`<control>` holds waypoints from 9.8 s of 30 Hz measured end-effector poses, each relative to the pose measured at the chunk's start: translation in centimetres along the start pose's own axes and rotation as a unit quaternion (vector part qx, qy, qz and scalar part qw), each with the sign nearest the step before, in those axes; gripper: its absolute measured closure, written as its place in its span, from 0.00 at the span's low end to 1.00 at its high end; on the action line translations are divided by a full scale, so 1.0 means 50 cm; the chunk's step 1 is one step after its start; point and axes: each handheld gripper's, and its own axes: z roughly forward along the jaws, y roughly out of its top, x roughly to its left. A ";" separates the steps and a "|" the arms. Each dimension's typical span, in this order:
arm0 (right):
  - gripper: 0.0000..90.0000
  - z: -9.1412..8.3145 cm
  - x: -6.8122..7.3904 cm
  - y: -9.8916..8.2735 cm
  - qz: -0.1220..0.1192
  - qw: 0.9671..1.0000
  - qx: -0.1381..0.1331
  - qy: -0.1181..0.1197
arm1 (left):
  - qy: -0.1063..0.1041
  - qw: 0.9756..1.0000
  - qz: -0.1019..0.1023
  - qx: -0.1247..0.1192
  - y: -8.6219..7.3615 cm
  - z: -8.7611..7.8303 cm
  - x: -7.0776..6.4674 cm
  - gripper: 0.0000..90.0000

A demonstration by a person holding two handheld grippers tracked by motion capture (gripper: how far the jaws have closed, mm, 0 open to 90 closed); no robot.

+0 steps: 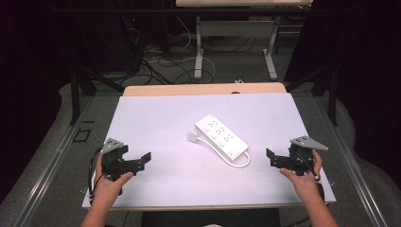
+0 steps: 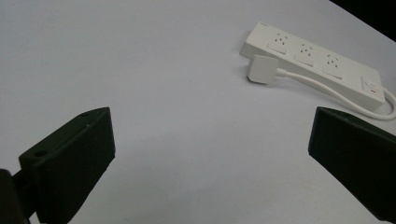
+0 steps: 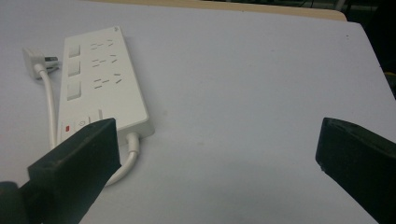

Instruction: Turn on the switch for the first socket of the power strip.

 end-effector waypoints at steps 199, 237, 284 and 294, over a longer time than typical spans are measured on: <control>0.41 0.184 0.175 0.213 -0.119 0.955 0.239 0.128 | 0.002 1.000 0.003 0.008 -0.005 0.005 0.000 0.01; 0.97 0.264 0.201 0.196 -0.121 0.946 0.269 0.136 | 0.002 1.000 0.004 0.012 -0.006 0.007 0.004 0.01; 1.00 0.305 0.251 0.147 -0.142 0.929 0.310 0.146 | 0.003 1.000 0.004 0.013 -0.007 0.007 0.004 0.01; 1.00 0.305 0.250 0.147 -0.141 0.929 0.308 0.148 | 0.002 1.000 0.006 0.013 -0.006 0.007 0.004 0.01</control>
